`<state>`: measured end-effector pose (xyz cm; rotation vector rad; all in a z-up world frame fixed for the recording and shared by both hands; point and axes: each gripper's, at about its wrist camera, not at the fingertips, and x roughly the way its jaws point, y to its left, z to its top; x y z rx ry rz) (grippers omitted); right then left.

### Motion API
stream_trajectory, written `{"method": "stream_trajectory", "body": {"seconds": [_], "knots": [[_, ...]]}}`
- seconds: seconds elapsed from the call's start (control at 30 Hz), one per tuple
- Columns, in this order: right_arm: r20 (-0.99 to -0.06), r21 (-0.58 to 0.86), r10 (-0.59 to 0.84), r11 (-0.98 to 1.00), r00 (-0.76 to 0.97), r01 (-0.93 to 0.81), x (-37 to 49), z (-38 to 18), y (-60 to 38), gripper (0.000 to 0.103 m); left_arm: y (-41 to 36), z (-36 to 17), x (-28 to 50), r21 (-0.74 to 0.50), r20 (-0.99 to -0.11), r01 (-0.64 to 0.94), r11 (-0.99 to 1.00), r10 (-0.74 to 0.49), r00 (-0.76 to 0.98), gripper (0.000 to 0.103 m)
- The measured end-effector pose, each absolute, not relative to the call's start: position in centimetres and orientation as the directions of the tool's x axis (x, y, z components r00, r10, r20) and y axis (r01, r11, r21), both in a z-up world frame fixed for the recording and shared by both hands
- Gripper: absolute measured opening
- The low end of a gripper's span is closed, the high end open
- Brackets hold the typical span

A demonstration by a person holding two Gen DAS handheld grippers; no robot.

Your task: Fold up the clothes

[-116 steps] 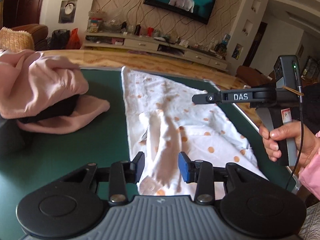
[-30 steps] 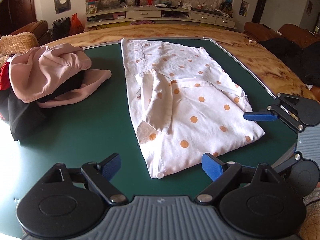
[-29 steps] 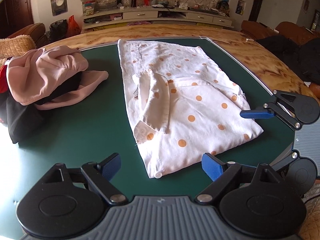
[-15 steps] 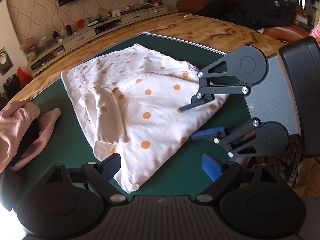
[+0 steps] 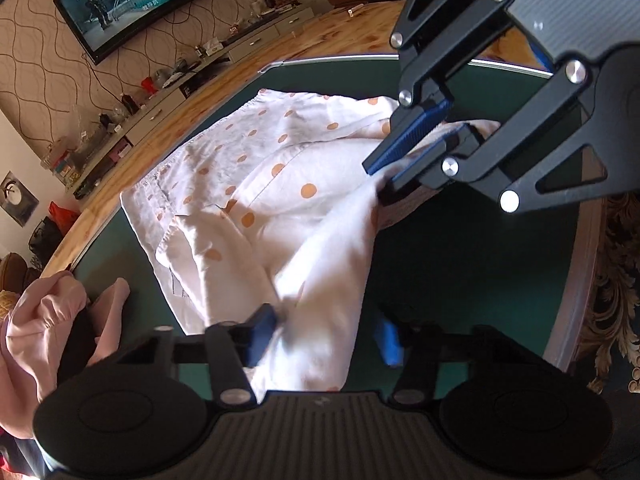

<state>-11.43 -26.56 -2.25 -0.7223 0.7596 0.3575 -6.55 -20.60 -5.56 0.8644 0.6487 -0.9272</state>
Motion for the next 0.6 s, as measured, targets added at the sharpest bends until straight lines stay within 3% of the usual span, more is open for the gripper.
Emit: {"method": "stream_trajectory", "body": {"seconds": [0.07, 0.1, 0.13, 0.17, 0.23, 0.27, 0.5, 0.53, 0.57, 0.6], "knots": [[-0.737, -0.43, 0.053, 0.733, 0.674, -0.528, -11.1, -1.8, -27.3, 0.013, -20.5, -5.6, -5.8, 0.327, -0.796, 0.886, 0.328, -0.41, 0.445, 0.014], [-0.742, -0.414, 0.061, 0.742, 0.667, -0.528, -11.2, -1.9, -27.5, 0.014, -20.3, -5.4, -5.5, 0.307, -0.801, 0.89, 0.336, -0.414, 0.433, 0.012], [-0.735, -0.42, 0.062, 0.74, 0.675, -0.526, -11.7, -2.2, -27.5, 0.025, -20.1, -5.2, -5.1, 0.287, -0.804, 0.893, 0.346, -0.419, 0.421, 0.012], [-0.72, -0.442, 0.058, 0.73, 0.691, -0.521, -12.3, -2.6, -27.4, 0.045, -19.9, -4.9, -4.8, 0.273, -0.806, 0.895, 0.354, -0.424, 0.413, 0.011], [-0.689, -0.487, 0.05, 0.707, 0.723, -0.513, -13.7, -3.4, -27.2, 0.064, -19.5, -4.4, -4.4, 0.256, -0.808, 0.897, 0.359, -0.431, 0.403, 0.011], [-0.674, -0.514, 0.045, 0.689, 0.738, -0.511, -14.5, -3.8, -27.0, 0.066, -19.4, -4.3, -4.3, 0.249, -0.81, 0.899, 0.359, -0.432, 0.397, 0.01], [-0.637, -0.614, -0.049, 0.635, 0.769, -0.468, -15.5, -6.6, -26.4, 0.066, -19.0, -3.4, -4.0, 0.209, -0.822, 0.91, 0.358, -0.439, 0.361, 0.008], [-0.629, -0.625, -0.065, 0.634, 0.775, -0.455, -15.4, -6.8, -26.6, 0.06, -18.9, -3.3, -4.1, 0.203, -0.826, 0.914, 0.352, -0.439, 0.353, 0.008], [-0.635, -0.621, -0.072, 0.641, 0.769, -0.452, -15.3, -6.7, -27.0, 0.035, -18.8, -3.1, -4.1, 0.195, -0.83, 0.918, 0.346, -0.441, 0.342, 0.007], [-0.65, -0.602, -0.069, 0.655, 0.757, -0.457, -15.2, -6.5, -27.3, 0.021, -18.8, -2.9, -4.2, 0.185, -0.834, 0.923, 0.337, -0.444, 0.329, 0.007]]}}
